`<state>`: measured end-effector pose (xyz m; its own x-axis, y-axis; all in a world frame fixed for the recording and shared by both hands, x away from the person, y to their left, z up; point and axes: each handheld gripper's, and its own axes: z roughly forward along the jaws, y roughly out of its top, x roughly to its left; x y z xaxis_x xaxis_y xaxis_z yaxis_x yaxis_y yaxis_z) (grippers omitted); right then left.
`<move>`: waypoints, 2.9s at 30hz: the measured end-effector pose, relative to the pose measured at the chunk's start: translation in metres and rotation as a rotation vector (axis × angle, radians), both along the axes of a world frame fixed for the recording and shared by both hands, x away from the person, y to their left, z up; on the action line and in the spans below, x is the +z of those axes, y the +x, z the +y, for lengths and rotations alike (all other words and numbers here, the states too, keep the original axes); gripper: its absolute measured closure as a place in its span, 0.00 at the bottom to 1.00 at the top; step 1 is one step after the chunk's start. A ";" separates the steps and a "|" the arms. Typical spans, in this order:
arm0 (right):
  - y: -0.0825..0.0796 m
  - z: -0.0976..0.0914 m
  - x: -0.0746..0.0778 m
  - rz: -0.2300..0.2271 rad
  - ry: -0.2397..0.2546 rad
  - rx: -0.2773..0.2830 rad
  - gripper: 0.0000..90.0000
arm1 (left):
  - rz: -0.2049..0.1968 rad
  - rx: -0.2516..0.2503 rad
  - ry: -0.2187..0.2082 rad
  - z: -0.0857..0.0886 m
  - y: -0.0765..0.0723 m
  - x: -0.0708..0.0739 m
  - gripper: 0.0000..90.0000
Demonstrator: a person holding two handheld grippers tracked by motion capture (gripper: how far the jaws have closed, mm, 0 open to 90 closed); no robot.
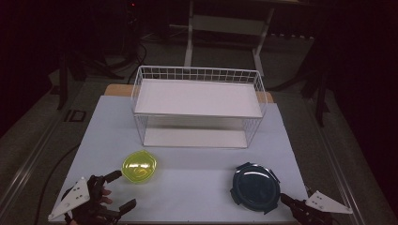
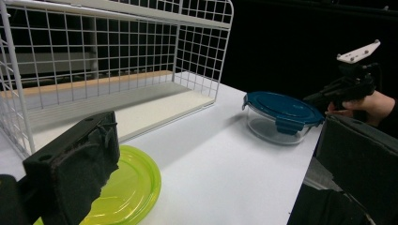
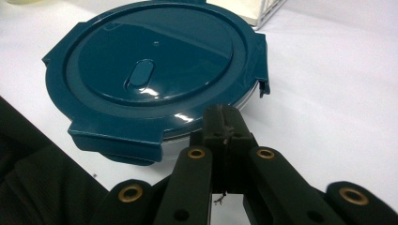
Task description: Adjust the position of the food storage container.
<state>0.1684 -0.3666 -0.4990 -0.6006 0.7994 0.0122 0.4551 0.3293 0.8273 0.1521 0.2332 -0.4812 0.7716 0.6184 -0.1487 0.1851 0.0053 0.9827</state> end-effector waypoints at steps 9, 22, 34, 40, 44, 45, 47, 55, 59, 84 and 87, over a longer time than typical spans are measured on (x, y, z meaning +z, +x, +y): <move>0.006 0.018 0.000 0.026 0.019 0.079 1.00 | 0.000 -0.002 0.000 -0.001 0.000 0.000 0.00; -0.004 0.031 0.003 0.036 0.020 0.163 1.00 | -0.002 -0.002 0.000 0.000 0.000 0.000 0.00; 0.000 0.048 0.003 0.059 0.027 0.227 1.00 | 0.000 -0.003 0.006 -0.002 0.000 0.000 0.00; 0.004 0.062 0.003 0.070 0.032 0.267 1.00 | 0.002 -0.002 0.006 -0.001 0.000 0.000 0.00; 0.005 0.067 0.003 0.072 0.032 0.272 1.00 | 0.002 -0.003 0.007 -0.002 0.001 -0.001 0.00; 0.005 0.068 0.003 0.072 0.031 0.273 1.00 | 0.002 -0.004 0.006 -0.002 0.001 -0.001 0.00; 0.006 0.071 0.003 0.071 0.029 0.282 1.00 | 0.000 -0.005 0.009 -0.002 0.000 0.000 0.00; 0.012 0.080 0.004 0.090 0.041 0.307 1.00 | 0.000 -0.007 0.008 -0.002 0.000 0.000 0.00; 0.015 0.074 0.008 0.074 0.068 0.269 1.00 | 0.001 -0.005 0.005 -0.001 0.000 0.000 0.00; 0.047 0.041 0.006 0.064 0.012 0.058 1.00 | 0.003 -0.009 0.008 -0.002 0.000 -0.001 0.00; 0.049 0.046 0.002 0.070 0.002 0.065 1.00 | 0.003 -0.010 0.007 -0.002 0.000 -0.001 0.00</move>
